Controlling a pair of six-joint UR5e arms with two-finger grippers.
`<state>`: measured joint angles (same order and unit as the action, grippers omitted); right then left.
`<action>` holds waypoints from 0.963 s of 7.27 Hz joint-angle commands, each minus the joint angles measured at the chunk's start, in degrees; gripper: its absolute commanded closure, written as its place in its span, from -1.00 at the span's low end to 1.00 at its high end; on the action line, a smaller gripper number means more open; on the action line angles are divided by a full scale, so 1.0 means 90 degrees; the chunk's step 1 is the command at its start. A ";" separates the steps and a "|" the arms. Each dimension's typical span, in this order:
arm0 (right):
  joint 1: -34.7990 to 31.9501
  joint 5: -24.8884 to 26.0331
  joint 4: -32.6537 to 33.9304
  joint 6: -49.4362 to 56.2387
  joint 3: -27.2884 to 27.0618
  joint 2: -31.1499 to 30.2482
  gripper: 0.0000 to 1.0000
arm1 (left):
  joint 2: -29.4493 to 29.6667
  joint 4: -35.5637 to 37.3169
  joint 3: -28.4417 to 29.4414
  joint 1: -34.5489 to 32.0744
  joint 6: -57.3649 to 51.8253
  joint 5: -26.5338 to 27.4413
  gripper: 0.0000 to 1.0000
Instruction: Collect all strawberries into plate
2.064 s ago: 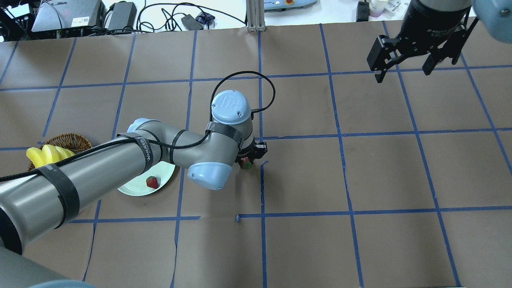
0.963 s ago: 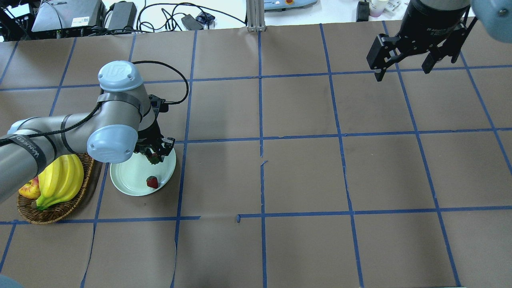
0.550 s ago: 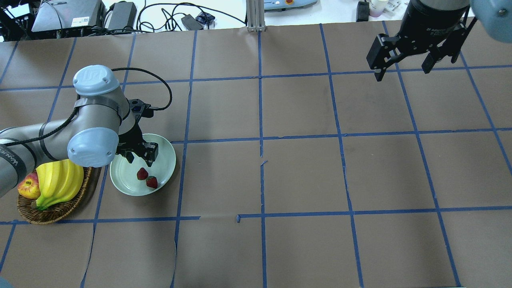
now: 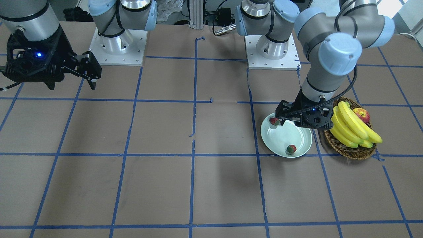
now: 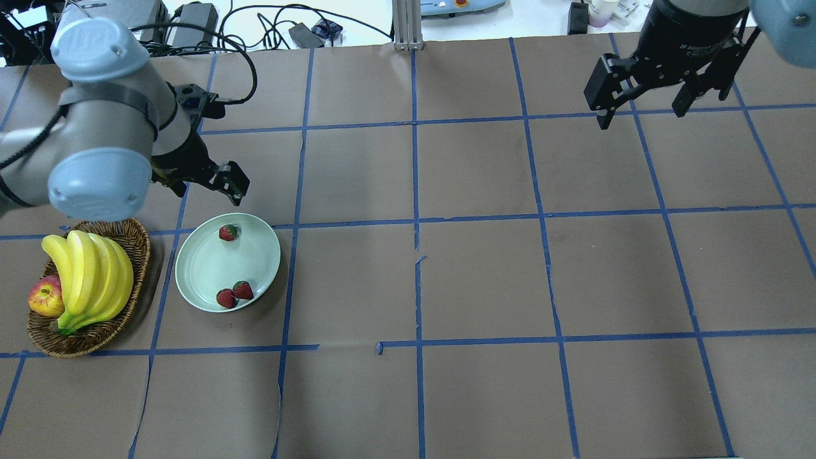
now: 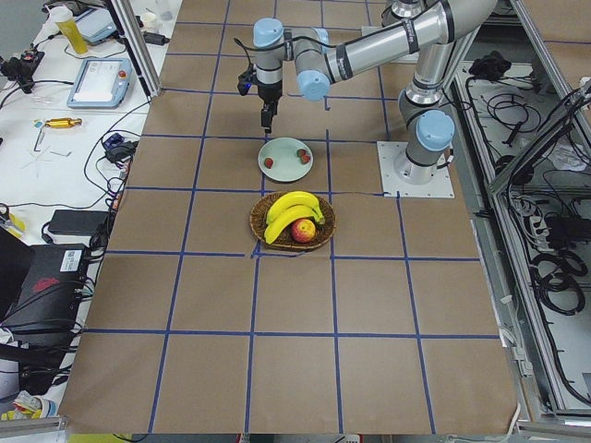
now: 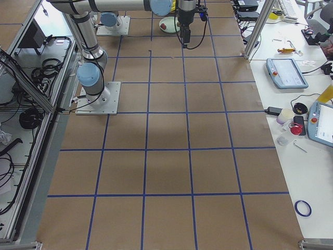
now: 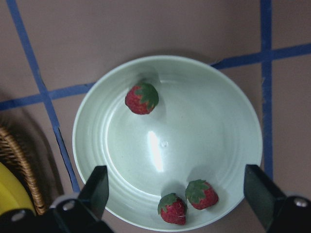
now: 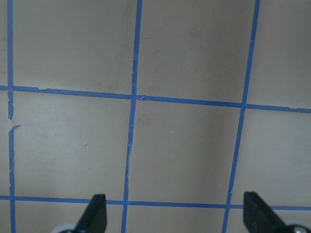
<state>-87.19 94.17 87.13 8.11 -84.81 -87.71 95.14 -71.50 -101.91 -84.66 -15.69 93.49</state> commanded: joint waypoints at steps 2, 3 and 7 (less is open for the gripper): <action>0.0000 -0.0082 0.0025 -0.0012 0.0029 -0.0020 -1.00 | -0.0482 -0.1331 0.1380 -0.0786 0.0588 -0.0592 -1.00; 0.0000 -0.0131 0.0055 -0.0158 0.0019 -0.0020 -1.00 | -0.0532 -0.1507 0.1663 -0.0798 0.0833 -0.0573 -1.00; 0.0000 -0.0512 0.0076 -0.1309 0.0029 -0.0020 -1.00 | -0.0551 -0.0982 0.1666 -0.0779 0.1275 -0.0495 -1.00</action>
<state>-87.19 90.43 88.31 -0.11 -84.77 -87.85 90.38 -81.97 -86.88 -91.74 -5.35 88.74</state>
